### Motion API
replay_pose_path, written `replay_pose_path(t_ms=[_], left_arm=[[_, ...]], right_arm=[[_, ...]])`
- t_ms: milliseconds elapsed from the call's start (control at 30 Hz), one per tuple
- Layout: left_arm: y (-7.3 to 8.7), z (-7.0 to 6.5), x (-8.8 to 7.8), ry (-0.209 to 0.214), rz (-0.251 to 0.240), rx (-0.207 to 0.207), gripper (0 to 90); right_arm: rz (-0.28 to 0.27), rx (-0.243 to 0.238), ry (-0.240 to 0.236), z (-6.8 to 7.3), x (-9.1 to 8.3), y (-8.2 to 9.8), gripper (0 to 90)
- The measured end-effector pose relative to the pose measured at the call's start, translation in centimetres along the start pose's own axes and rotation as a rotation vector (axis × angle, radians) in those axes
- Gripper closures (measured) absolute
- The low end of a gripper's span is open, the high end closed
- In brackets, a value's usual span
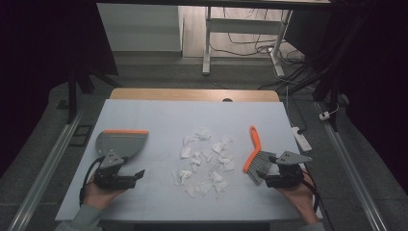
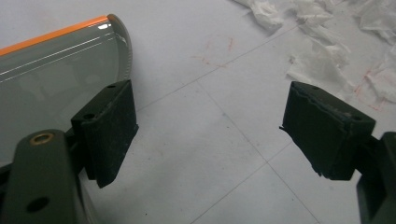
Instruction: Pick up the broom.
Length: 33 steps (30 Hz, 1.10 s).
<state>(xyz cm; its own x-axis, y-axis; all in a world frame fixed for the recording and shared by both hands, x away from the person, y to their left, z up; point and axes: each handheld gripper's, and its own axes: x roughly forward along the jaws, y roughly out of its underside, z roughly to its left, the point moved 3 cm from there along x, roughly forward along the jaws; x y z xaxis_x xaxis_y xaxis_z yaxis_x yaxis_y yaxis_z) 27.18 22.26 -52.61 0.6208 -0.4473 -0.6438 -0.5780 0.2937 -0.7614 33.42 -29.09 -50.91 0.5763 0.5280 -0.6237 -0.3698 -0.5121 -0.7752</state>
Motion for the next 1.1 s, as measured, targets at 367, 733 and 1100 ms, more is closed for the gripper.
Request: replay_pose_path(t_ms=[367,733,1100], left_arm=[[-0.6,-0.7,-0.1,0.024,-0.015,0.016,18.6],[-0.8,-1.0,0.3,0.013,-0.009,0.031,19.1],[-1.2,-1.3,0.4,0.008,-0.011,0.043,19.4]], right_arm=[[-0.020,0.023,0.011,0.1,-0.6,-0.1,26.0],[-0.013,0.018,0.009,0.7,-0.7,0.0,26.5],[-0.016,0.017,0.018,0.9,-0.8,-0.5,27.8]])
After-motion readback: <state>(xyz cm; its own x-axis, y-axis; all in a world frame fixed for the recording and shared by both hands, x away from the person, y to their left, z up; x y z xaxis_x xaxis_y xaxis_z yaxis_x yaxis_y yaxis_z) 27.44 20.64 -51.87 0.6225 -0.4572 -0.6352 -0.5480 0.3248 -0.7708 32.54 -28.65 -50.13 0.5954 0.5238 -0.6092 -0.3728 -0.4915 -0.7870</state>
